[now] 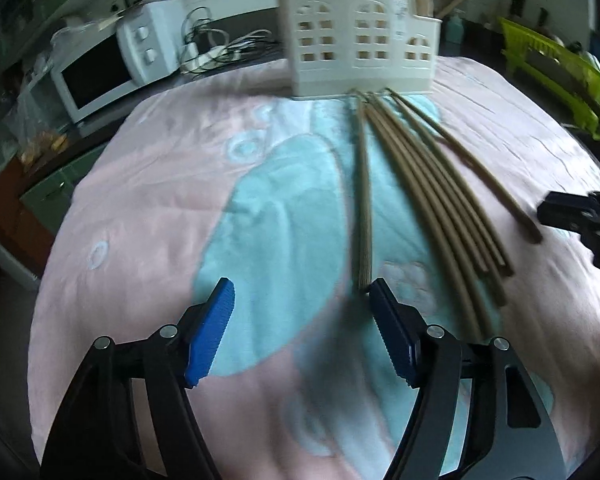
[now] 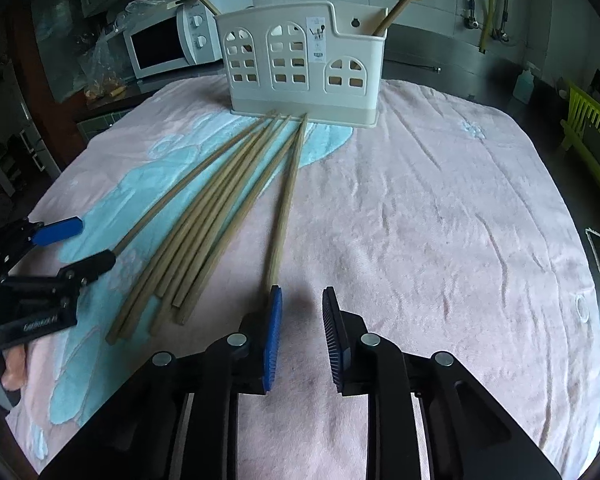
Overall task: Organize utensils
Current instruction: 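Close the right tool on a chopstick while the left tool grasps another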
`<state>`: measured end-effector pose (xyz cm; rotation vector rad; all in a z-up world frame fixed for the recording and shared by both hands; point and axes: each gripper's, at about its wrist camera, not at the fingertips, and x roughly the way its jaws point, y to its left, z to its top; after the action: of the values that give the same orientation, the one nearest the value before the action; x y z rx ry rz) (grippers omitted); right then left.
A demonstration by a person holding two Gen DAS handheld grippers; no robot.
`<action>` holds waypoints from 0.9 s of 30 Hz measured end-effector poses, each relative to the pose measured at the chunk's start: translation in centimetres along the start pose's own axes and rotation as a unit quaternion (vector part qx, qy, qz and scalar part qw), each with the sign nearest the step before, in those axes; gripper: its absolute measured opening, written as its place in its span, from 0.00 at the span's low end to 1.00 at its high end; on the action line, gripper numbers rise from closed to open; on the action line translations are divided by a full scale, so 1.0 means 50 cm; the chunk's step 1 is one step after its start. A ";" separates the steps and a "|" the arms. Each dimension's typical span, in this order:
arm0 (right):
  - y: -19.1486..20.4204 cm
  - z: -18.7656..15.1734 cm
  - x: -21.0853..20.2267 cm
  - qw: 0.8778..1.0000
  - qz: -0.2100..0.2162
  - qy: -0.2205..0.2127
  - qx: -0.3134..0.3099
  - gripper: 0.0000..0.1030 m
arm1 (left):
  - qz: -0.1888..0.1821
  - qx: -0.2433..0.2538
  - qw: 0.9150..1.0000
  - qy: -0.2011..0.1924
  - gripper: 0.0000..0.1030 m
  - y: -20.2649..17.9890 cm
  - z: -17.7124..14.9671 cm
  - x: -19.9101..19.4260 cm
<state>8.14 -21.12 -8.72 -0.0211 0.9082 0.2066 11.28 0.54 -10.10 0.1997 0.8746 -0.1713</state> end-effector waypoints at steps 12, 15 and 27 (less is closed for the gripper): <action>0.026 0.003 -0.002 1.000 0.023 -0.004 -0.015 0.23 | -0.084 -0.016 0.996 -0.008 0.66 -0.023 0.023 0.005; 0.021 0.005 0.005 1.000 0.026 -0.001 -0.012 0.23 | -0.085 -0.015 0.996 -0.003 0.55 -0.027 0.033 0.015; 0.004 0.008 0.015 0.999 0.036 -0.001 -0.005 0.23 | -0.083 0.018 0.996 -0.006 0.22 -0.044 0.046 0.039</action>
<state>8.88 -20.73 -9.06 0.0018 0.9066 0.2786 13.73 -2.27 -10.39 0.1587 0.8756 -0.3427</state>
